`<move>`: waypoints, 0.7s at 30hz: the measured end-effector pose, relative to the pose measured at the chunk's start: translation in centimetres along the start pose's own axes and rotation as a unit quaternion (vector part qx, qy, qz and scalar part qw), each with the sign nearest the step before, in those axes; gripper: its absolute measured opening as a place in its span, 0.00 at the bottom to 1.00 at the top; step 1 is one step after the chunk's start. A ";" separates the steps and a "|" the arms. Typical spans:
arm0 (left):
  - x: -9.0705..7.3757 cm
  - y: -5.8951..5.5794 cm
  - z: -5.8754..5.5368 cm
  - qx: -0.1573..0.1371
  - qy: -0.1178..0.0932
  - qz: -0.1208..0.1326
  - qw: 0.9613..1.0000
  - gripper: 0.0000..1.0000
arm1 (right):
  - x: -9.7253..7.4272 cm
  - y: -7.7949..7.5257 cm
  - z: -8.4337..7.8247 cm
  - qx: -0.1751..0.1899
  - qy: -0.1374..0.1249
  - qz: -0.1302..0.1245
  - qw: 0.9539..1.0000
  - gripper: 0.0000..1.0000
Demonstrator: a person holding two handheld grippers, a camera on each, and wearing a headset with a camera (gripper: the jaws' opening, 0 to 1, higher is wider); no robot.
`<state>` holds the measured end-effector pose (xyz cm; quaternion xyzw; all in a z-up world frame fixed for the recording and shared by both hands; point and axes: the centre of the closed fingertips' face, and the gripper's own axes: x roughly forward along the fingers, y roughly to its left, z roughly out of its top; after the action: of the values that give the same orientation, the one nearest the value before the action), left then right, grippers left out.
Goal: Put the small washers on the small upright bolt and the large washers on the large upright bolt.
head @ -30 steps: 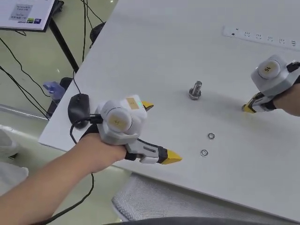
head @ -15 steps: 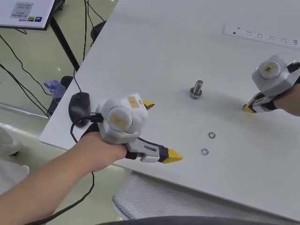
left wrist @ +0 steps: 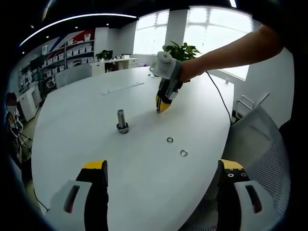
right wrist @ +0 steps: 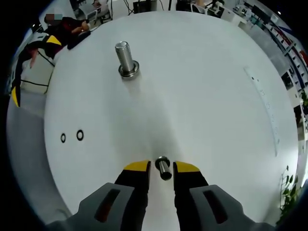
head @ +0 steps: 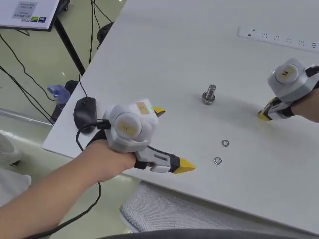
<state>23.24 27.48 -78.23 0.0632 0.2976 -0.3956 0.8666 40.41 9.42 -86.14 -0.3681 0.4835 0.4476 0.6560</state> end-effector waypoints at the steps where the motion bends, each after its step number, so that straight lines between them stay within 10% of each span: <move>1: 0.0 0.0 0.0 0.000 0.001 0.000 1.000 0.95 | -0.1 0.0 0.1 -0.003 0.000 -0.002 1.000 0.20; 21: -1.0 -0.4 0.7 0.009 -0.008 0.003 1.000 0.94 | -3.8 1.3 3.6 -0.050 -0.025 -0.001 0.998 0.22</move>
<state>22.77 27.58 -77.08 0.0684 0.2875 -0.3964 0.8692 39.84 12.28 -81.63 -0.3894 0.4437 0.4793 0.6494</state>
